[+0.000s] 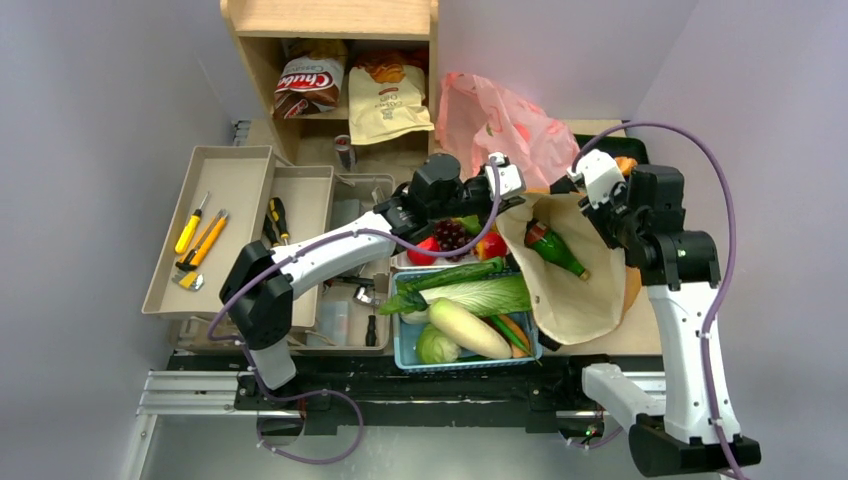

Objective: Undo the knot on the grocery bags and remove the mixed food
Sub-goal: Adjust the takeout bag at the center of the board.

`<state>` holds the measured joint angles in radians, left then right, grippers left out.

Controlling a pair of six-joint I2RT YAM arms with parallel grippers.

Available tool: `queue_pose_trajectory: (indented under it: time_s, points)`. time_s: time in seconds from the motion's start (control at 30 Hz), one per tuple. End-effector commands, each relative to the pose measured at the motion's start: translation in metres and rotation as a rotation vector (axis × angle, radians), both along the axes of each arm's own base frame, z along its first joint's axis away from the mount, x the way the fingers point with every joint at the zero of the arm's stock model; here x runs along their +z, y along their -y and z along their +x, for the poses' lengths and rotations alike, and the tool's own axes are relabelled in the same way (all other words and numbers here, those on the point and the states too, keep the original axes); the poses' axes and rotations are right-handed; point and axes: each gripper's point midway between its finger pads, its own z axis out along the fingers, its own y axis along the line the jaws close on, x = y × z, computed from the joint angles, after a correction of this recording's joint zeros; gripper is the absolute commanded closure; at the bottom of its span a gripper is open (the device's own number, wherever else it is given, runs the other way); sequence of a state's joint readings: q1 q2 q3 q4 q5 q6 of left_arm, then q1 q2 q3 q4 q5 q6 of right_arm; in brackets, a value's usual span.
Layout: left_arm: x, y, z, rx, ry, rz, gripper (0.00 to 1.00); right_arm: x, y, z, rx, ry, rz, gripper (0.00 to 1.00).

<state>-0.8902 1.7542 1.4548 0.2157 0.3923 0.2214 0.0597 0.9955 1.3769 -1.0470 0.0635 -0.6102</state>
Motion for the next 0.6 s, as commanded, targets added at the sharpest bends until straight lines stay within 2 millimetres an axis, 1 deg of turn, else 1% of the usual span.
queue_pose_trajectory:
  time_s: [0.0,0.1,0.17,0.2,0.27,0.3,0.33,0.4,0.43,0.5,0.57]
  points:
    - [0.010,0.002,-0.005,-0.020,0.033,-0.027,1.00,-0.014,0.022,-0.018,-0.080,-0.049,-0.079,0.65]
    - [0.006,0.002,0.001,-0.002,0.014,-0.015,1.00,-0.031,0.027,-0.025,-0.109,-0.107,-0.098,0.61]
    - [0.006,-0.001,0.007,0.013,0.004,-0.010,1.00,-0.034,0.028,-0.033,-0.114,-0.126,-0.090,0.63]
    - [0.005,-0.002,0.008,0.011,0.000,-0.004,1.00,-0.033,0.028,-0.036,-0.117,-0.125,-0.085,0.66]
    - [0.003,-0.003,0.003,-0.022,0.009,0.017,1.00,-0.032,0.027,-0.041,-0.125,-0.122,-0.071,0.89]
    - [-0.001,-0.003,-0.002,-0.053,0.015,0.033,1.00,-0.031,0.026,-0.042,-0.129,-0.120,-0.060,0.99]
    - [-0.005,-0.003,-0.007,-0.084,0.022,0.048,1.00,-0.030,0.021,-0.043,-0.123,-0.117,-0.035,1.00]
    - [-0.007,-0.005,-0.021,-0.155,0.042,0.059,0.98,-0.027,0.008,-0.044,-0.089,-0.116,0.036,1.00]
    - [-0.008,-0.005,-0.029,-0.193,0.069,0.060,0.96,-0.026,0.000,-0.046,-0.064,-0.118,0.073,1.00]
    - [-0.012,-0.004,-0.046,-0.261,0.153,0.070,0.97,-0.023,-0.013,-0.050,-0.017,-0.108,0.132,1.00]
    - [-0.028,0.000,-0.065,-0.312,0.268,0.120,1.00,-0.024,-0.023,-0.054,0.023,-0.095,0.171,1.00]
